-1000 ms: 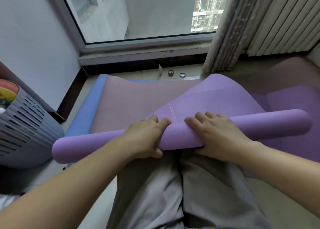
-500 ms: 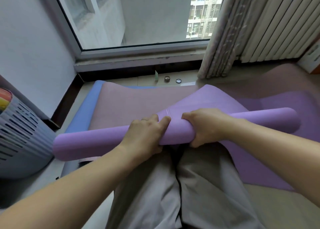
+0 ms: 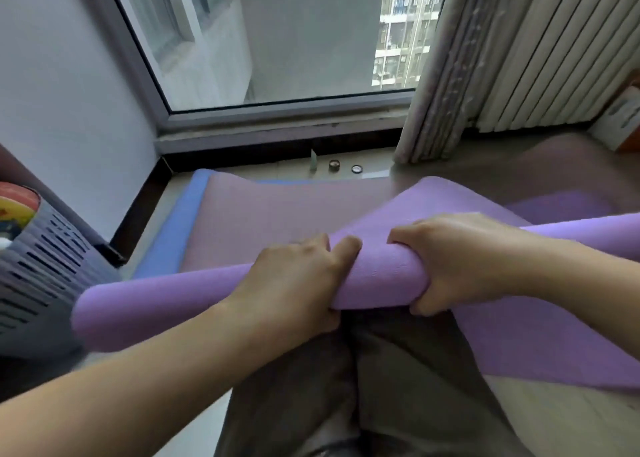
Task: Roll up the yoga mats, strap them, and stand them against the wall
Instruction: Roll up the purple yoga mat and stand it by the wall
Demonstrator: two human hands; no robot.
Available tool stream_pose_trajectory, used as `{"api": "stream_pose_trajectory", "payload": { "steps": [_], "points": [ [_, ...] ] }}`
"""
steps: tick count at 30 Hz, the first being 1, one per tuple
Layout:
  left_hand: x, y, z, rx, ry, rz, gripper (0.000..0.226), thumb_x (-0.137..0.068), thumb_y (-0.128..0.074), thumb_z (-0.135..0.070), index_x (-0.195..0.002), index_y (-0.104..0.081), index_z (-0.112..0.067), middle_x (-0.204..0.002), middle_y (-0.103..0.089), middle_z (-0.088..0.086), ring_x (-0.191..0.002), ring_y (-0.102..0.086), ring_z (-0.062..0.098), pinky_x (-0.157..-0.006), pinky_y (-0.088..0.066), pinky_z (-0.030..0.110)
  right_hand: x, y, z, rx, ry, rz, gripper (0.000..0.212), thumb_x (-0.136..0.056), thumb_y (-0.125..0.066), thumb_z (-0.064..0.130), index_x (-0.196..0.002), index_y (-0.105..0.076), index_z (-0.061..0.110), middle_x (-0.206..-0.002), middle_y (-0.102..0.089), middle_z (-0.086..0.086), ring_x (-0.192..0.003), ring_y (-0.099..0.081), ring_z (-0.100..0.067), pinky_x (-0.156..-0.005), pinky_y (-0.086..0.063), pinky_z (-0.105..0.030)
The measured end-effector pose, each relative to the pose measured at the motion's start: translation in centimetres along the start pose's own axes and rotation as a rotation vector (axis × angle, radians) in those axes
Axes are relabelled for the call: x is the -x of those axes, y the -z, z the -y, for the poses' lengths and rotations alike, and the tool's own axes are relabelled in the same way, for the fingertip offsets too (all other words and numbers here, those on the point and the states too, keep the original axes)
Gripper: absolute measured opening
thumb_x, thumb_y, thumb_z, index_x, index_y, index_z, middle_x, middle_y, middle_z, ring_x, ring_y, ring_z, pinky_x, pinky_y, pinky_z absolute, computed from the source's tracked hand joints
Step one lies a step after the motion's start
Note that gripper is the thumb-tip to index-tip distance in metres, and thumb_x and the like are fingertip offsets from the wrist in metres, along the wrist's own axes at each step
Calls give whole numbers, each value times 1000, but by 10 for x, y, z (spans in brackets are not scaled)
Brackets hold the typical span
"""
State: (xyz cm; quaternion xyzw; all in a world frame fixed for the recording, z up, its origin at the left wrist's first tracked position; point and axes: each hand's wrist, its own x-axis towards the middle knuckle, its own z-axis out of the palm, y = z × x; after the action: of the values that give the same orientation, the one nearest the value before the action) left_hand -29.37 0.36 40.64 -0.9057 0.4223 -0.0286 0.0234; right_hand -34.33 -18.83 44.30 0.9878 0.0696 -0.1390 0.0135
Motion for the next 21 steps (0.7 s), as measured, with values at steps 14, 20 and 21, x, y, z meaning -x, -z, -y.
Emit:
{"api": "stream_pose_trajectory", "payload": {
  "steps": [14, 20, 21],
  "points": [
    [-8, -46, -2, 274, -114, 497, 67, -67, -75, -47, -121, -39, -30, -110, -51, -2, -102, -53, 21, -86, -48, 39, 21, -107, 19, 70, 63, -283, 78, -51, -74, 54, -117, -50, 20, -97, -57, 0, -82, -56, -25, -64, -50, -40],
    [10, -47, -20, -101, -125, 152, 80, -84, -59, -48, -143, -8, -27, -135, -27, 5, -116, -39, 29, -90, -40, 40, -8, -80, 3, -154, 60, 82, 80, -70, -71, 58, -135, -33, 29, -125, -46, 8, -113, -43, -16, -90, -41, -34],
    [13, -52, -23, -120, -110, 125, 82, -86, -57, -46, -143, -2, -27, -137, -26, 5, -117, -38, 29, -89, -37, 39, -12, -76, 0, -207, 59, 125, 81, -68, -73, 58, -134, -34, 30, -125, -48, 9, -114, -43, -15, -92, -41, -34]
  ]
}}
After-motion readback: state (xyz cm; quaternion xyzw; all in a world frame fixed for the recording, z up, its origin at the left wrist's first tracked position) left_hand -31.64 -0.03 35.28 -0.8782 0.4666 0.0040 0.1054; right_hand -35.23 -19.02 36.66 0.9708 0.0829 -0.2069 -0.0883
